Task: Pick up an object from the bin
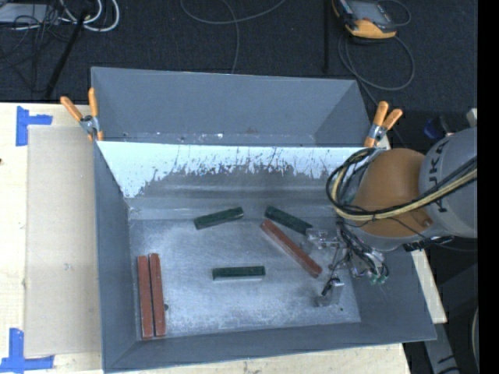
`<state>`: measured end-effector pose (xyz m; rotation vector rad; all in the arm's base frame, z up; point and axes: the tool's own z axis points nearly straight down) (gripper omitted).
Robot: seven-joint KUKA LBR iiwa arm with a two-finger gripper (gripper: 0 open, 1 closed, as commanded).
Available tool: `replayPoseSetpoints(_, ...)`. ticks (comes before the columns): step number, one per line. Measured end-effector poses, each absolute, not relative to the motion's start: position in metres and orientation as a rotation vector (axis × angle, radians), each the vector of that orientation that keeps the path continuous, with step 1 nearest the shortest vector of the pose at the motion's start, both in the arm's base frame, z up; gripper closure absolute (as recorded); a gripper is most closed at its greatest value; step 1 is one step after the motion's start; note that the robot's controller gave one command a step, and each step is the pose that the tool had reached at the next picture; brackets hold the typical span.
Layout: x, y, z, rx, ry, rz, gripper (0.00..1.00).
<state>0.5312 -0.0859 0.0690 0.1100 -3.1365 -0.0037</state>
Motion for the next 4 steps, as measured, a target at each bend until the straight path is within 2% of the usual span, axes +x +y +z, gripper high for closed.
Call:
replayPoseSetpoints(1, 0.527, -0.069, 0.069, 0.185, -3.133, -0.002, 0.00)
replayPoseSetpoints(2, 0.546, -0.018, 0.070, 0.183, -3.139, -0.004, 0.00)
replayPoseSetpoints(3, 0.521, 0.063, 0.069, 0.257, -3.128, -0.007, 0.00)
replayPoseSetpoints(4, 0.523, 0.059, 0.069, 0.251, -3.130, 0.000, 1.00)
